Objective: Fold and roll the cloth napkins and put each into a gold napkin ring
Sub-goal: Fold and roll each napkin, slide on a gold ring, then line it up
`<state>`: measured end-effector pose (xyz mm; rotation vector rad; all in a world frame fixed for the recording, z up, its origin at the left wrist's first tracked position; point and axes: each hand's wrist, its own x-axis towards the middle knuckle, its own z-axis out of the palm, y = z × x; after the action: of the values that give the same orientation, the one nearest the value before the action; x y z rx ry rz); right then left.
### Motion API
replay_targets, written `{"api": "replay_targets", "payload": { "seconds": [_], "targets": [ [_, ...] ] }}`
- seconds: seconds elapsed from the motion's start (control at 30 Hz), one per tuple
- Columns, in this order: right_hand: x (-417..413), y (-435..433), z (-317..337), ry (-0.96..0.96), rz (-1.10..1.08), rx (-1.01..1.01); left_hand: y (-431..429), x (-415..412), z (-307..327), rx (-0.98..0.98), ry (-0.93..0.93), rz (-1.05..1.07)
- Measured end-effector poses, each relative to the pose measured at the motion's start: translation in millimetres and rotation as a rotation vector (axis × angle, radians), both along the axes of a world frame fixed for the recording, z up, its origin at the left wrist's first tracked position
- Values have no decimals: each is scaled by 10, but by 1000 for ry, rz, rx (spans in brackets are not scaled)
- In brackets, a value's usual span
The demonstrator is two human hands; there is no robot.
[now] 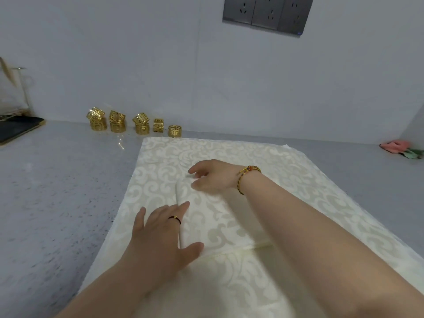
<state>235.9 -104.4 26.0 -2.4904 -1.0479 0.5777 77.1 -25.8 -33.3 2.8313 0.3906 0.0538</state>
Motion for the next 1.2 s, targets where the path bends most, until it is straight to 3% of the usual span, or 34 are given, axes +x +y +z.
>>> {"api": "replay_targets", "payload": {
  "seconds": [0.13,0.27,0.43,0.57,0.73,0.87,0.97,1.1,1.2],
  "targets": [
    [3,298,96,-5,127,-99,8,11,4,-60,-23,-19],
    [78,342,140,24,100,-139,2,3,27,-92,-31,-34],
    [220,239,157,423,53,-52,-6,-3,53,-111,-103,-57],
    [252,151,153,516,35,81,1,-1,83,-158,-144,-75],
    [202,16,277,495,-6,391,30,10,78,-555,-296,-7],
    [114,-173,475,360,-72,571,96,-24,116,-709,-429,106],
    [-30,-335,628,280,-85,669,143,-48,174,-963,-495,232],
    [-303,-581,847,200,-25,724,168,-91,326,-1364,-653,240],
    [-498,-727,978,120,-43,798,161,-152,541,-1402,-789,192]
  ]
}}
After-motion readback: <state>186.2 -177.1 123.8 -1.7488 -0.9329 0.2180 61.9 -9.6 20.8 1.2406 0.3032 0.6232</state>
